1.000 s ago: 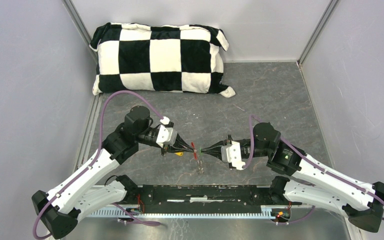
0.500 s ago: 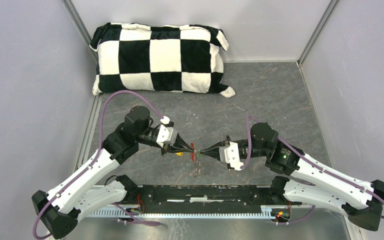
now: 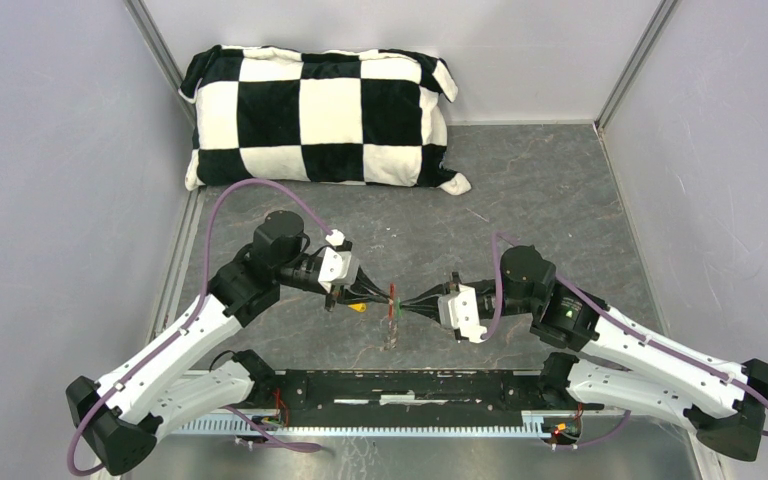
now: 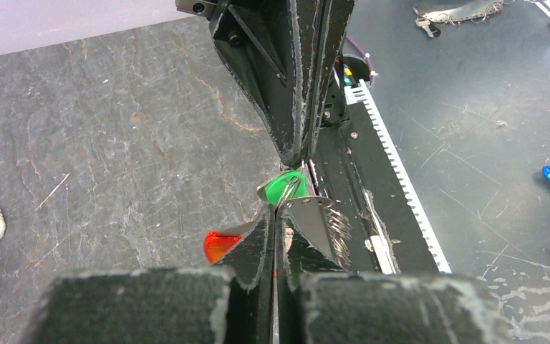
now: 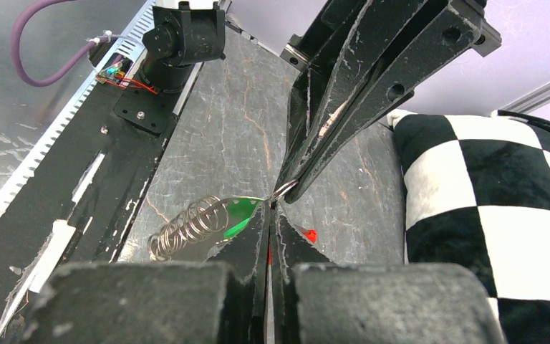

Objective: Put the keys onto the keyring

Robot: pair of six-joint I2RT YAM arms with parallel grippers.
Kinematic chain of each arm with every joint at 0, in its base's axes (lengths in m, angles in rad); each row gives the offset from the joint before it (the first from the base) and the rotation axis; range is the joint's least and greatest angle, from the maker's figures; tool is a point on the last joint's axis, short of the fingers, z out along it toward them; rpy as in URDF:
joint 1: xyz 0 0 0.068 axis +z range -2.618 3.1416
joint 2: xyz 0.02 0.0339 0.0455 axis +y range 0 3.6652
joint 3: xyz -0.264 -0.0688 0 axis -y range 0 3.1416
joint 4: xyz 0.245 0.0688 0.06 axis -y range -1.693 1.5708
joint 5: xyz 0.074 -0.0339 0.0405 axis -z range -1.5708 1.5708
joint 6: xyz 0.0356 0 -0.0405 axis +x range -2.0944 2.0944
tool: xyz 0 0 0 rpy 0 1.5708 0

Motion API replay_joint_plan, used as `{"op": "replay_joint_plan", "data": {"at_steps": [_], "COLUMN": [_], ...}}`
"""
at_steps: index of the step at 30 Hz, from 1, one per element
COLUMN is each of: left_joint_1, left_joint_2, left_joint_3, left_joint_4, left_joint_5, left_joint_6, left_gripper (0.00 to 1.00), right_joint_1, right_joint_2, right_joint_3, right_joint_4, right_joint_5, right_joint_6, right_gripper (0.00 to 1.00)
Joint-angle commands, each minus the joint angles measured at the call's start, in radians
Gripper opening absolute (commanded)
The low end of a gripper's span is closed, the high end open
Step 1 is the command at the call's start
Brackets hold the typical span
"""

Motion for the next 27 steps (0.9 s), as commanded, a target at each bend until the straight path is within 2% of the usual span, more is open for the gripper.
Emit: {"op": "replay_joint_plan", "data": {"at_steps": [1, 27], "left_joint_1": [-0.002, -0.009], "left_joint_2": [0.0, 0.0], "left_joint_3": [0.032, 0.039], "left_joint_4": [0.04, -0.045], "left_joint_5": [-0.022, 0.003], "left_joint_6": [-0.033, 0.067], "left_gripper": [0.02, 0.02], "right_joint_1": [0.013, 0.014], "right_joint_2": [0.004, 0.047], "right_joint_3": [0.048, 0.07], "right_joint_4": [0.005, 0.03], "right_joint_5": [-0.017, 0.013], "right_joint_6": [-0.011, 0.008], "right_gripper": [0.01, 0.01]}}
